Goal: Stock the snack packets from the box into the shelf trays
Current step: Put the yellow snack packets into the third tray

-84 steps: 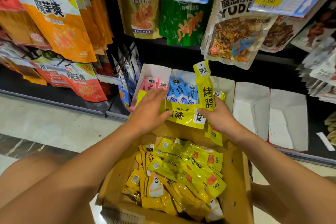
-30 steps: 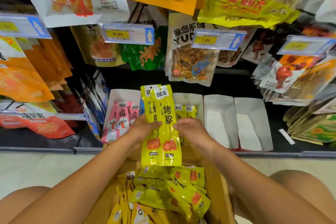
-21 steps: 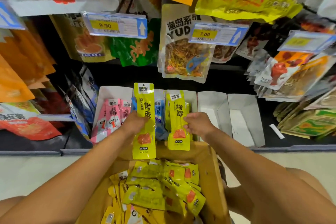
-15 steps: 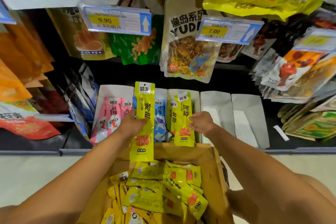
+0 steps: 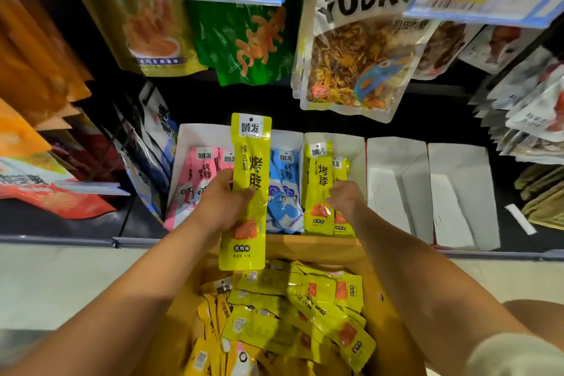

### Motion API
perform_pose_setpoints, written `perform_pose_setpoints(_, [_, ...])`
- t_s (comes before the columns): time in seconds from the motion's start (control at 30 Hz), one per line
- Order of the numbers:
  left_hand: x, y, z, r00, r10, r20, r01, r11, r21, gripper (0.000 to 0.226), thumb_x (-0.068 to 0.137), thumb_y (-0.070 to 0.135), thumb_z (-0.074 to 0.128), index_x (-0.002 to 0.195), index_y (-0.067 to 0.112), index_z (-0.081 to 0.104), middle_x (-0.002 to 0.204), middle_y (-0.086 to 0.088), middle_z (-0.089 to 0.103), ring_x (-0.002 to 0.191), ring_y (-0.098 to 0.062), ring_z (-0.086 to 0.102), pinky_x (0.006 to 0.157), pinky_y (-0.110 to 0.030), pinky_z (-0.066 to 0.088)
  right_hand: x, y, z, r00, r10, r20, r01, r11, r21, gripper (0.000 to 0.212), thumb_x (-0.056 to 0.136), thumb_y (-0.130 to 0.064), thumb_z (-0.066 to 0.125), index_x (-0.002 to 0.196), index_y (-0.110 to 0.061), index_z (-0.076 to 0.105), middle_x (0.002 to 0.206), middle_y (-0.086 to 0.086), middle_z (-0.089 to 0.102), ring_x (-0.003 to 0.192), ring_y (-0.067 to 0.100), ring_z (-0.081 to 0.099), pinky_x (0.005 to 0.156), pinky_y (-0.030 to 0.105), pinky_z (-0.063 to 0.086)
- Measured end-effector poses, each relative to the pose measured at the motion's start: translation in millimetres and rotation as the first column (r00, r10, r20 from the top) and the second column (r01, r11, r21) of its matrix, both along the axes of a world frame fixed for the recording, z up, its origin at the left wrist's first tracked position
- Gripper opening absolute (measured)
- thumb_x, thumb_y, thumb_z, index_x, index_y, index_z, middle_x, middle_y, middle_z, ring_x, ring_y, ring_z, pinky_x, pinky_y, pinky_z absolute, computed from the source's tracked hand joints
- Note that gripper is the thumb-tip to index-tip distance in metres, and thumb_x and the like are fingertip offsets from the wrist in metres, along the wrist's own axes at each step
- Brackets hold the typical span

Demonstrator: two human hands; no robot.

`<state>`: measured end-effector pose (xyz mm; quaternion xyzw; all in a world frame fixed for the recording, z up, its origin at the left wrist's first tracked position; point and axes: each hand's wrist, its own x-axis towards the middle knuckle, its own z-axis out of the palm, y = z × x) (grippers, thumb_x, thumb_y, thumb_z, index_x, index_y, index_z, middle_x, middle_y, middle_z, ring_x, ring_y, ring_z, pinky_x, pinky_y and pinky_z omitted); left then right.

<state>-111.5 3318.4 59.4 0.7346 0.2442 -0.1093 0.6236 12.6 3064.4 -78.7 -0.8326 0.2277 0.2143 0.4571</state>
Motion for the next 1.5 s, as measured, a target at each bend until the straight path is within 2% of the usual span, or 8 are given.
perform_pose_setpoints(0.03, [0, 1, 0, 1.0, 0.004, 0.002, -0.004, 1.0, 0.01, 0.022, 0.102, 0.009, 0.062, 0.122, 0.019, 0.062, 0.104, 0.003, 0.073, 0.086, -0.012, 0.07, 0.06, -0.021, 0.051, 3, -1, -7, 0.998, -0.058, -0.003, 0.058, 0.998, 0.014, 0.032, 0.101, -0.017, 0.054, 0.131, -0.011, 0.06, 0.128, 0.01, 0.063, 0.085, 0.008, 0.061, 0.06, 0.014, 0.053])
perform_pose_setpoints(0.13, [2, 3, -1, 1.0, 0.016, 0.003, -0.016, 1.0, 0.014, 0.023, 0.102, 0.009, 0.061, 0.121, 0.022, 0.061, 0.1, 0.005, 0.073, 0.08, -0.01, 0.069, 0.056, -0.018, 0.053, 4, -2, -16, 0.97, 0.241, -0.013, -0.229, 0.902, -0.366, 0.023, 0.1, -0.014, 0.052, 0.116, -0.009, 0.068, 0.12, 0.005, 0.064, 0.11, 0.021, 0.062, 0.073, 0.023, 0.047])
perform_pose_setpoints(0.27, [4, 5, 2, 1.0, 0.031, -0.003, -0.03, 0.999, 0.029, 0.026, 0.102, 0.008, 0.062, 0.126, 0.018, 0.061, 0.107, -0.001, 0.074, 0.083, -0.012, 0.07, 0.061, -0.023, 0.057, 2, -11, -16, 0.984, 0.005, 0.176, 0.036, 0.973, -0.226, 0.028, 0.097, -0.003, 0.049, 0.114, -0.002, 0.071, 0.116, 0.015, 0.069, 0.107, 0.033, 0.065, 0.081, 0.029, 0.053])
perform_pose_setpoints(0.63, [2, 0, 4, 0.999, 0.028, -0.02, -0.028, 0.999, 0.027, 0.029, 0.101, 0.008, 0.062, 0.129, 0.017, 0.06, 0.112, -0.002, 0.073, 0.092, -0.016, 0.071, 0.069, -0.029, 0.057, -10, 9, -30, 0.998, 0.029, 0.054, -0.026, 0.997, -0.068, 0.038, 0.096, -0.003, 0.058, 0.134, -0.008, 0.06, 0.13, 0.013, 0.064, 0.112, 0.029, 0.065, 0.088, 0.032, 0.053])
perform_pose_setpoints(0.73, [1, 1, 2, 0.999, 0.029, -0.022, -0.028, 0.999, 0.031, 0.03, 0.101, 0.008, 0.062, 0.129, 0.017, 0.06, 0.112, -0.002, 0.073, 0.091, -0.017, 0.071, 0.068, -0.029, 0.057, -7, 2, -41, 0.988, 0.145, -0.045, -0.15, 0.977, -0.149, 0.047, 0.096, -0.01, 0.06, 0.141, -0.004, 0.051, 0.137, 0.015, 0.059, 0.124, 0.033, 0.058, 0.093, 0.034, 0.051])
perform_pose_setpoints(0.97, [-1, 2, 3, 0.999, 0.025, -0.033, -0.024, 0.999, 0.03, 0.03, 0.101, 0.007, 0.062, 0.13, 0.017, 0.061, 0.102, -0.001, 0.073, 0.08, -0.017, 0.068, 0.069, -0.031, 0.057, -13, 11, -39, 0.933, 0.349, 0.085, -0.304, 0.893, -0.331, 0.076, 0.085, -0.017, 0.078, 0.15, -0.007, 0.041, 0.15, 0.015, 0.046, 0.132, 0.029, 0.05, 0.1, 0.032, 0.046])
perform_pose_setpoints(1.27, [-5, 3, 4, 0.997, 0.025, -0.07, -0.024, 1.0, 0.014, 0.027, 0.1, 0.008, 0.064, 0.125, 0.017, 0.062, 0.109, -0.01, 0.074, 0.107, -0.04, 0.07, 0.092, -0.055, 0.058, -27, 0, -36, 0.779, 0.623, 0.067, -0.507, 0.69, -0.516, 0.066, 0.09, -0.022, 0.073, 0.149, -0.026, 0.045, 0.152, 0.006, 0.044, 0.129, 0.024, 0.053, 0.099, 0.034, 0.049])
perform_pose_setpoints(1.5, [-4, 7, -3, 0.998, 0.031, -0.058, -0.032, 0.999, -0.01, 0.027, 0.099, 0.007, 0.065, 0.124, 0.017, 0.064, 0.112, -0.007, 0.074, 0.098, -0.026, 0.073, 0.08, -0.038, 0.062, -26, 4, -32, 0.764, 0.645, 0.025, -0.525, 0.643, -0.558, 0.072, 0.089, -0.02, 0.073, 0.151, -0.025, 0.039, 0.153, 0.007, 0.041, 0.137, 0.029, 0.045, 0.106, 0.044, 0.048])
